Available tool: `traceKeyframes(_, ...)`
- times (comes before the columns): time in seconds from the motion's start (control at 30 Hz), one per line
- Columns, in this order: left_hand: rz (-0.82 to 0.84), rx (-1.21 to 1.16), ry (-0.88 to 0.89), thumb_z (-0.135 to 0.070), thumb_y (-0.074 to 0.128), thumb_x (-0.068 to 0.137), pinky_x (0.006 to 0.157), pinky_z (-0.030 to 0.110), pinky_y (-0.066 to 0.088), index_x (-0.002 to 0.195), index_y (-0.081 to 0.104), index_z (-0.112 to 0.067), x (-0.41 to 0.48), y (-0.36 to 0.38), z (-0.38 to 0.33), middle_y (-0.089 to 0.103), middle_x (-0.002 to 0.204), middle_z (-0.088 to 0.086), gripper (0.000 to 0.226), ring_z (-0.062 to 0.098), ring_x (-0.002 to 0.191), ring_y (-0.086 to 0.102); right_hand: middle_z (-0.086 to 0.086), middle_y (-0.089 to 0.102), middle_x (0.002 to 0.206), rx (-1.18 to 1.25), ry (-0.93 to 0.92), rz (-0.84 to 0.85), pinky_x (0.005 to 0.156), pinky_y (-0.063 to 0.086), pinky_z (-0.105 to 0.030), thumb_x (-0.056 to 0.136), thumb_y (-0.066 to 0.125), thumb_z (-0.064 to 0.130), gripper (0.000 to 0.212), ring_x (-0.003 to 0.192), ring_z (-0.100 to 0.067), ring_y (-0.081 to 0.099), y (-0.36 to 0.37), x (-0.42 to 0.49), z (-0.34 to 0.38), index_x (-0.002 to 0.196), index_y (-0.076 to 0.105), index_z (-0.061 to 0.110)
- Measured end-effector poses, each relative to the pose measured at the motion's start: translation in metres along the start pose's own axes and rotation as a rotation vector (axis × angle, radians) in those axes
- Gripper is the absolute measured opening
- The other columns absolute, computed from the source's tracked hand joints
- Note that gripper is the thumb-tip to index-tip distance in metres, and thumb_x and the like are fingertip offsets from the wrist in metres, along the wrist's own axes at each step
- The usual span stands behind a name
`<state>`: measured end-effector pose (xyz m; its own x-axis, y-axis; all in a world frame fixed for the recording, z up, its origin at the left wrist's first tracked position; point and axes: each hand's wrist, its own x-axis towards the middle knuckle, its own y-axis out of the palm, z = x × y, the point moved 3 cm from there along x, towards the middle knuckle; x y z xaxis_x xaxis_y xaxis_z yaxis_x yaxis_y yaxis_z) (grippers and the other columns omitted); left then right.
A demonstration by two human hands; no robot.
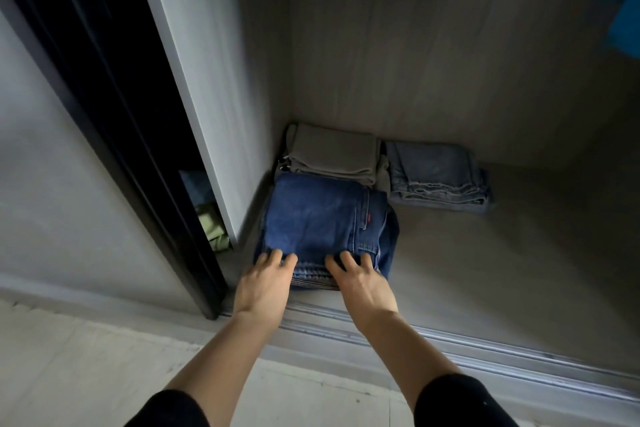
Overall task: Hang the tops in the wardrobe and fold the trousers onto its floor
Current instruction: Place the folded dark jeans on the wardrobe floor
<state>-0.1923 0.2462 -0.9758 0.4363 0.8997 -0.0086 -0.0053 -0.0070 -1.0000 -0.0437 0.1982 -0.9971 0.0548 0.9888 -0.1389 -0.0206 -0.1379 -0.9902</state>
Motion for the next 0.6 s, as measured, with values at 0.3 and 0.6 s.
traceKeyframes(0.3, 0.326, -0.176, -0.034, -0.025, 0.050, 0.093, 0.103, 0.038, 0.040, 0.150, 0.017, -0.023, -0.039, -0.050, -0.010, 0.028, 0.148, 0.002, 0.066, 0.022, 0.136, 0.028, 0.001, 0.030, 0.151, 0.244, 0.035, 0.120, 0.108, 0.033, -0.039, 0.093, 0.054, 0.035, 0.073, 0.137, -0.025, 0.028, -0.072, -0.054, -0.016, 0.153, 0.014, 0.024)
traceKeyframes(0.6, 0.350, -0.270, 0.118, -0.023, 0.049, 0.093, 0.099, 0.038, 0.042, 0.137, 0.042, -0.023, -0.090, -0.306, -0.075, 0.044, 0.136, 0.002, 0.045, 0.023, 0.128, 0.039, 0.001, 0.041, 0.145, 0.345, 0.232, 0.068, 0.103, 0.036, -0.037, 0.091, 0.054, 0.035, 0.064, 0.131, -0.023, 0.038, -0.309, -0.185, -0.038, 0.147, 0.025, 0.023)
